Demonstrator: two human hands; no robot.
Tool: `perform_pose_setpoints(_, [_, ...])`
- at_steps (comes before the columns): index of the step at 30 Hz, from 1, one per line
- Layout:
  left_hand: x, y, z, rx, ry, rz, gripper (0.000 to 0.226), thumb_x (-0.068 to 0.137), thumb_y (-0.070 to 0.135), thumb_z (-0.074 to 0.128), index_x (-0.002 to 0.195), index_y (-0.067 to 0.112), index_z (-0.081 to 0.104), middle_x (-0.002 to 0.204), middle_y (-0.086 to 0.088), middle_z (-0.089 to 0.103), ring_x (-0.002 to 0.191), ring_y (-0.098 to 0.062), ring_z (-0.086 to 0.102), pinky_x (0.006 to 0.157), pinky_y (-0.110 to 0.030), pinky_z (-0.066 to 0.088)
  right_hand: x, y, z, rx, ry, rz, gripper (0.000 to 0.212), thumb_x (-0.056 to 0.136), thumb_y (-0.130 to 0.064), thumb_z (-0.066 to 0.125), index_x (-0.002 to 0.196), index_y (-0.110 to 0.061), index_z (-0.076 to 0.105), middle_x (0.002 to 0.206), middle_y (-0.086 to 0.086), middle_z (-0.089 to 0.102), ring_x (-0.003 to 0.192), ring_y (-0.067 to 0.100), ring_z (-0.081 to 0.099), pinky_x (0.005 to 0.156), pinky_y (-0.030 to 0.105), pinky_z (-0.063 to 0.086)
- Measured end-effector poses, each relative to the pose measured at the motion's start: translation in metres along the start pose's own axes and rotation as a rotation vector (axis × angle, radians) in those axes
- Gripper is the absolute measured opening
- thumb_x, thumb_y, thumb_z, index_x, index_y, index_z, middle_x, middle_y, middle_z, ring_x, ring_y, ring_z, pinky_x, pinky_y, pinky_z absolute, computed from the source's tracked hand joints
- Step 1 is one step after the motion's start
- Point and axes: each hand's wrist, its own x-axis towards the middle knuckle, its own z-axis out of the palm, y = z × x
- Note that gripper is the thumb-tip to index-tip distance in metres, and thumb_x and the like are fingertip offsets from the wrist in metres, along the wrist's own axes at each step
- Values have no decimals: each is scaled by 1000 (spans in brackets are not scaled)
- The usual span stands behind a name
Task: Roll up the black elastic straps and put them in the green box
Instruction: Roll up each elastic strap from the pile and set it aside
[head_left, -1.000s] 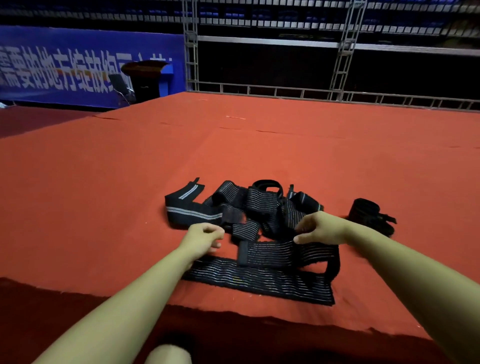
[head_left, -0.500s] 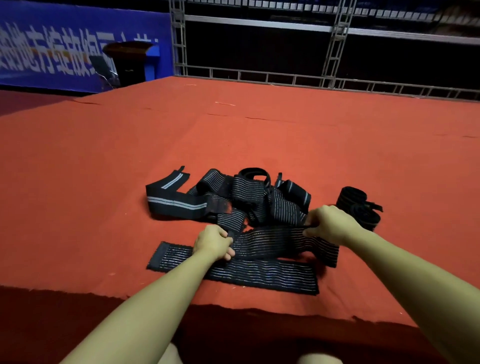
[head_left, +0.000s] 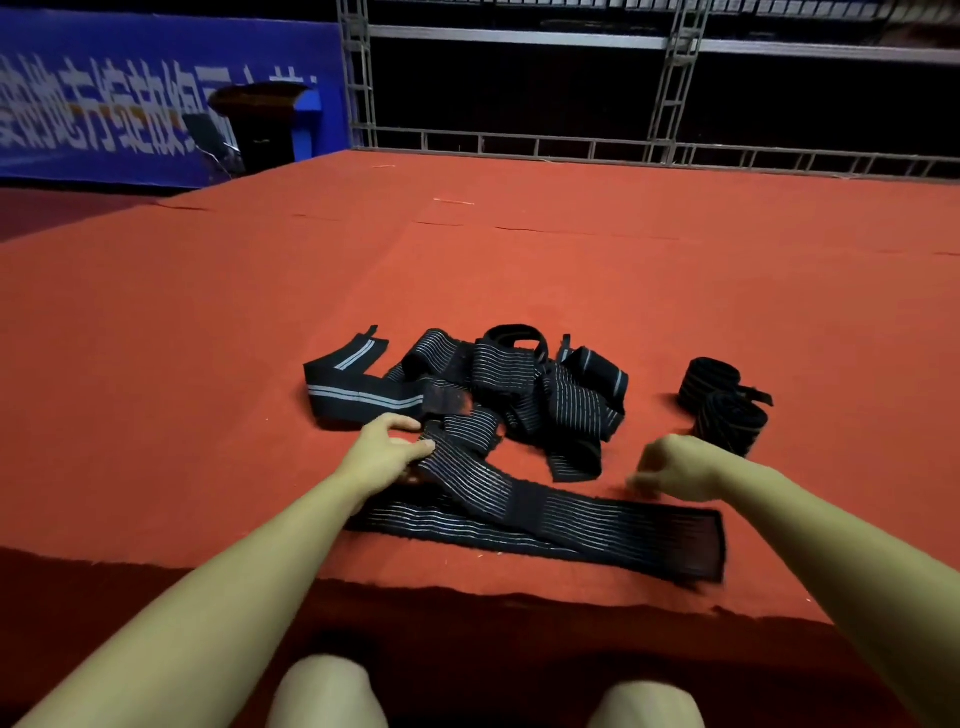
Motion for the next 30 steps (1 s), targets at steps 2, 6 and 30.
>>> perform_pose_setpoints(2, [-1, -3, -8, 33, -12, -11, 24, 91, 12, 77, 112, 13, 65, 94, -12, 76, 71, -18, 70, 58, -25, 59, 1, 11, 7, -17, -107, 73, 48, 87, -57, 72, 100, -12, 76, 95, 8, 74, 76, 21, 63, 68, 32, 56])
perform_pose_setpoints(6, [-3, -10, -17, 133, 10, -37, 10, 94, 15, 74, 100, 6, 74, 74, 0, 68, 61, -9, 62, 58, -24, 59, -10, 25, 16, 64, -272, 194, 54, 74, -55, 86, 100, -10, 72, 93, 2, 68, 70, 17, 67, 62, 30, 63])
perform_pose_setpoints(30, [-19, -51, -90, 224, 235, -175, 21, 87, 17, 73, 68, 11, 67, 58, -6, 55, 63, -21, 51, 68, -33, 46, -31, -18, 64, 994, -25, 199, 38, 87, -20, 81, 104, 11, 69, 81, 14, 62, 65, 23, 59, 50, 26, 52])
